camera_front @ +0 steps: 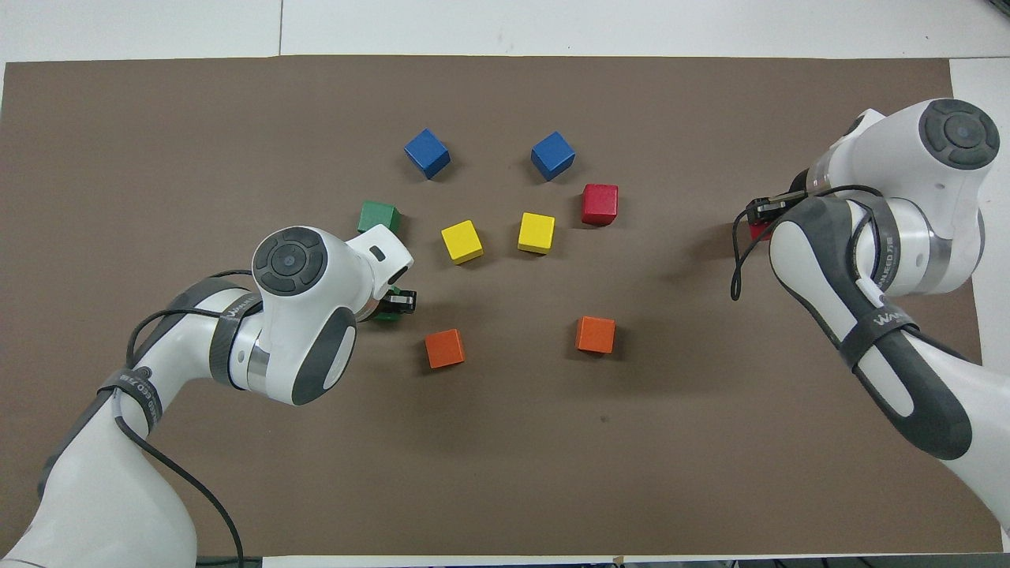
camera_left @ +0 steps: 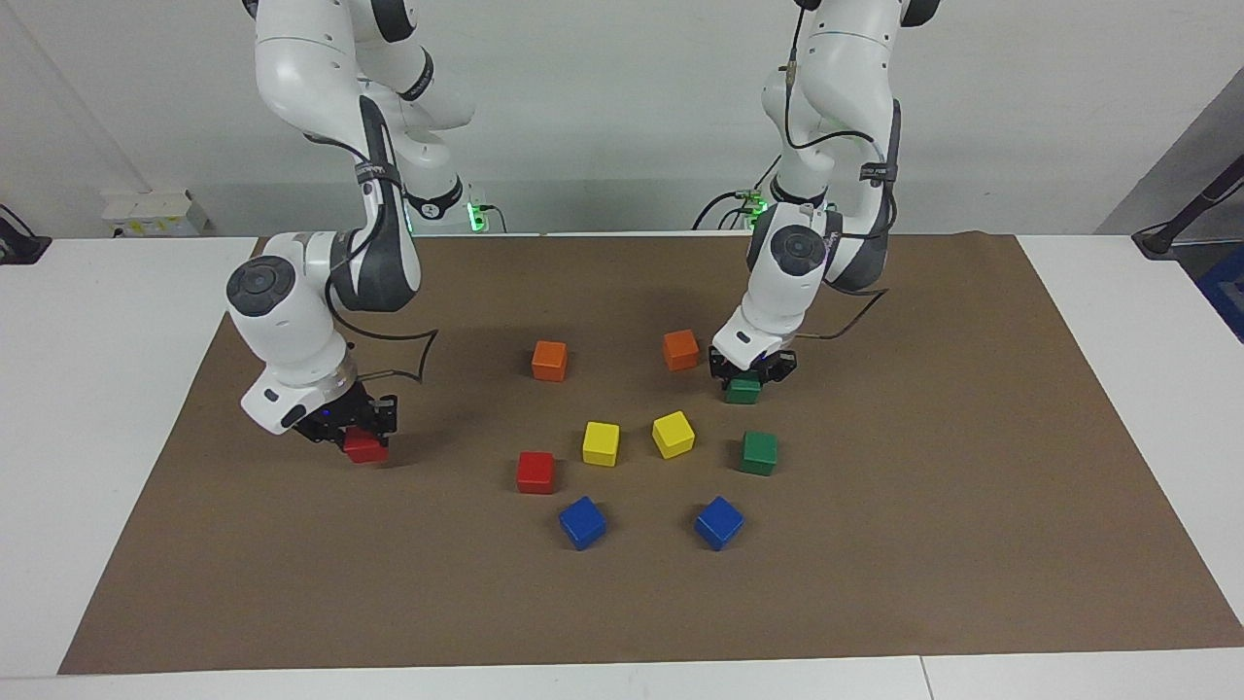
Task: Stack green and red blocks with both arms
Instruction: 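Set green down outward with the left gripper while the right gripper sets red, then reach the other green with the left gripper while the right gripper reaches red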
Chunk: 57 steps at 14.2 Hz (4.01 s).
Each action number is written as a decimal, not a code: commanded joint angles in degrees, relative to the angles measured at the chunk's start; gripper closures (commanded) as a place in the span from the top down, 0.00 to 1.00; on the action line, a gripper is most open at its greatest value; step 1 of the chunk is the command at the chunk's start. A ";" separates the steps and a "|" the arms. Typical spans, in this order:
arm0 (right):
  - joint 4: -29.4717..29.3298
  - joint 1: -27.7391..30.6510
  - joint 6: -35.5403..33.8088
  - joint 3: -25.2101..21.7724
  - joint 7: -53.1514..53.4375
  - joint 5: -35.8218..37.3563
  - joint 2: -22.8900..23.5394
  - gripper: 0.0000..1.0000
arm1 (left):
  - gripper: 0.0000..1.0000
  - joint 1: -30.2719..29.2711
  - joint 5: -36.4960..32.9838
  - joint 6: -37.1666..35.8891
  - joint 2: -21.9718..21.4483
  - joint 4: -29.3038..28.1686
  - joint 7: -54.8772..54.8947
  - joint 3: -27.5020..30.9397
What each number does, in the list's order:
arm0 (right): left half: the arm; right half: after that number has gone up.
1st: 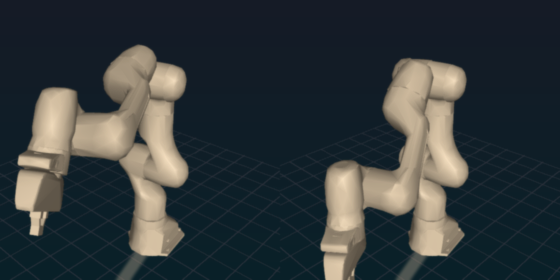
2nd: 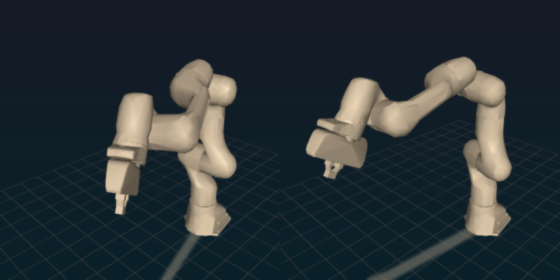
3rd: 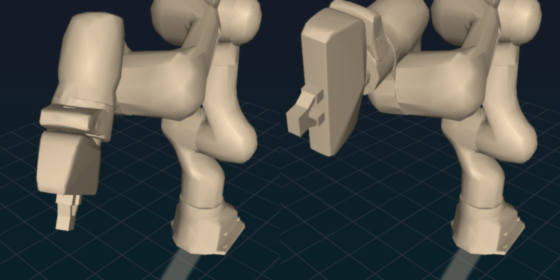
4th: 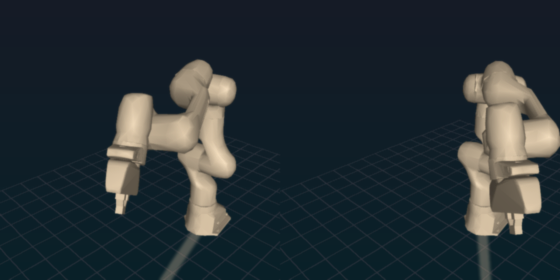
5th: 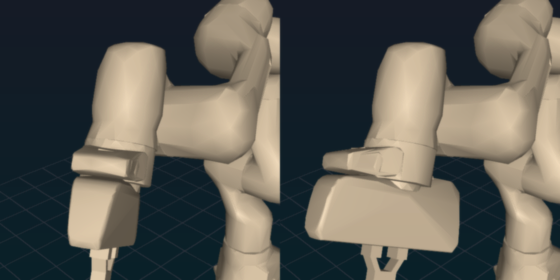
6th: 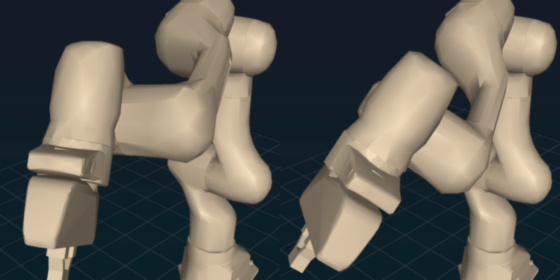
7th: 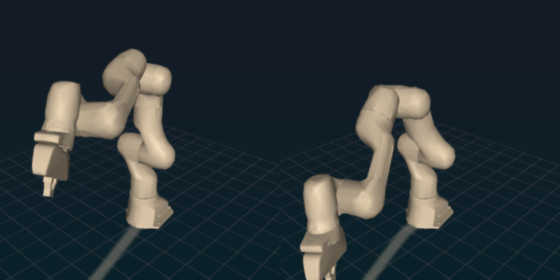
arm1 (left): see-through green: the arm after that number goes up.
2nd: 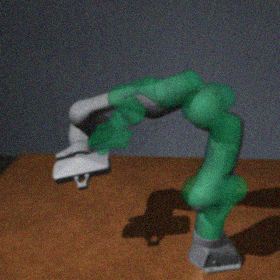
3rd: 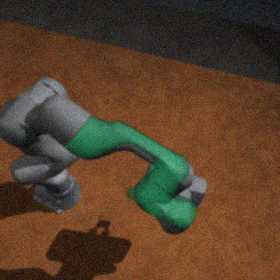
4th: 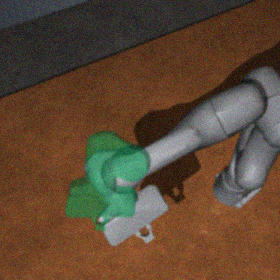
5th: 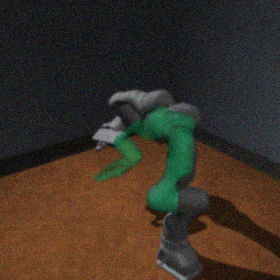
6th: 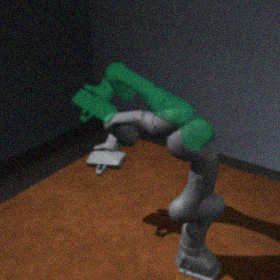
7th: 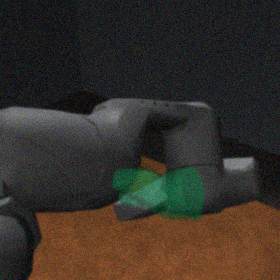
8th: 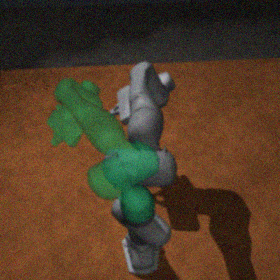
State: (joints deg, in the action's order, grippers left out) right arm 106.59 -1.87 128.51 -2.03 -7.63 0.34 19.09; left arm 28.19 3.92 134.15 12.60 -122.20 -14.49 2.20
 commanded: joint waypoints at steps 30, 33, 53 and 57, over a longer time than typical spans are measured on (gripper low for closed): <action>-31.95 -13.33 -21.37 0.98 26.25 1.67 9.19 0.99 | 0.00 -36.89 -0.67 4.18 -9.26 -10.51 36.90 1.66; -37.83 -14.12 -21.02 0.98 26.61 1.86 15.08 0.99 | 0.00 -36.89 -0.67 4.46 -8.56 -10.69 36.90 1.66; -21.69 -18.25 -3.45 1.41 32.85 0.71 14.57 0.98 | 1.00 -32.43 -2.07 -18.47 -6.63 13.28 36.56 1.31; -18.35 -18.61 -0.81 1.50 33.03 0.71 13.52 0.98 | 1.00 -19.96 -1.81 -18.22 -4.26 16.91 23.66 1.40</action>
State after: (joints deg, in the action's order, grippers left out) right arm 83.85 -20.54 125.29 -0.69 24.17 1.33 35.13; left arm 2.53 2.99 116.60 5.58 -107.65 14.60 2.86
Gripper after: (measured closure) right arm 0.018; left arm 0.000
